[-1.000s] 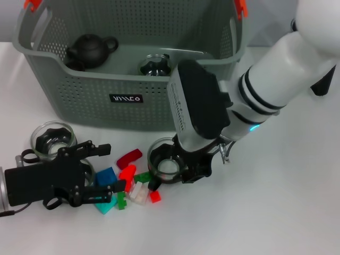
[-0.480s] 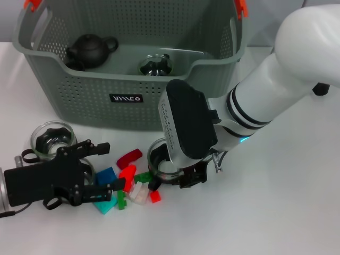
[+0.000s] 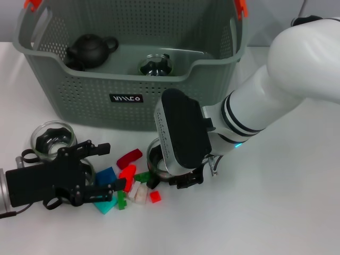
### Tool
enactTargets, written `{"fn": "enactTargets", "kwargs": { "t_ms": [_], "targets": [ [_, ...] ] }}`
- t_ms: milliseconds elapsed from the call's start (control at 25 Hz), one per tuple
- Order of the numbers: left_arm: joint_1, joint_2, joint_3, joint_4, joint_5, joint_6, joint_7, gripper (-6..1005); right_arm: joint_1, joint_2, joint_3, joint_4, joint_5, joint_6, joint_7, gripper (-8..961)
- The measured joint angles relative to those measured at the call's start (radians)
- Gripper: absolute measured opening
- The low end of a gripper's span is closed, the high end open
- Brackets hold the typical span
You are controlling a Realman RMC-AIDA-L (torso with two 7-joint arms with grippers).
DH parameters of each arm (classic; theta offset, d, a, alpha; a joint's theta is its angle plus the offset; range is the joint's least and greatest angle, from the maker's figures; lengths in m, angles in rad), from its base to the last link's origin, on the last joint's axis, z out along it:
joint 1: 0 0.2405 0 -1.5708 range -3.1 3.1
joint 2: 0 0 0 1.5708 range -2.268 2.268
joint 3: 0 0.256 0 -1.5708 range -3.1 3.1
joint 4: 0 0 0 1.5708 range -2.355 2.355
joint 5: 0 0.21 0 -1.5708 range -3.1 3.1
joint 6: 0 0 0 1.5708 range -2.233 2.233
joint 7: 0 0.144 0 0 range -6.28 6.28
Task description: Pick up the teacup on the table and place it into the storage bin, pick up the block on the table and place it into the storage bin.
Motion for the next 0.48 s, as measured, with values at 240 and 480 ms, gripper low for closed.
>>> {"fn": "enactTargets", "kwargs": {
  "t_ms": [240,480],
  "targets": [
    [0.000,0.001,-0.008,0.000,0.000,0.000,0.000,905,0.004,0.000,-0.003,0.000,-0.004,-0.006,0.001,522],
    [0.000,0.003,-0.012,0.000,0.000,0.000,0.000,904,0.006,-0.002,-0.012,0.000,-0.006,-0.009,0.001,405]
  ]
}}
